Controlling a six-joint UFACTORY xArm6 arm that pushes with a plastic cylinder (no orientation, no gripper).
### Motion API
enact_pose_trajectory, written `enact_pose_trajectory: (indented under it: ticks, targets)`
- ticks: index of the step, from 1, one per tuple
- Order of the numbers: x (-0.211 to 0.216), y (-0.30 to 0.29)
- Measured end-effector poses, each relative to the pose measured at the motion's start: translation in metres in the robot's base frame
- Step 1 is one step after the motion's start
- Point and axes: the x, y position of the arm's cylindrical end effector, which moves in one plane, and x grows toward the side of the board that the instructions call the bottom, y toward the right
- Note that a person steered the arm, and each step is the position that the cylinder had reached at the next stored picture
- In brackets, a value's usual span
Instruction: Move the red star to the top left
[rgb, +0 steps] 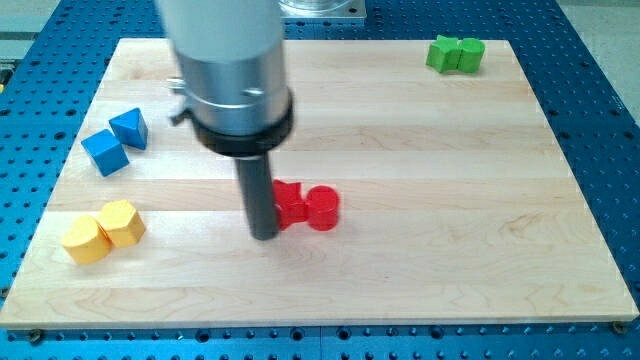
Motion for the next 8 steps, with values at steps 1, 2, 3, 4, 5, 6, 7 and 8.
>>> enact_pose_trajectory:
  ticks: [1, 2, 3, 4, 5, 6, 7, 8]
  targets:
    - [0.033, 0.017]
    - [0.009, 0.046]
    - [-0.054, -0.035]
    - [-0.142, -0.064]
    - [-0.228, -0.084]
    - [-0.251, -0.077]
    - [-0.189, -0.027]
    - [-0.229, -0.017]
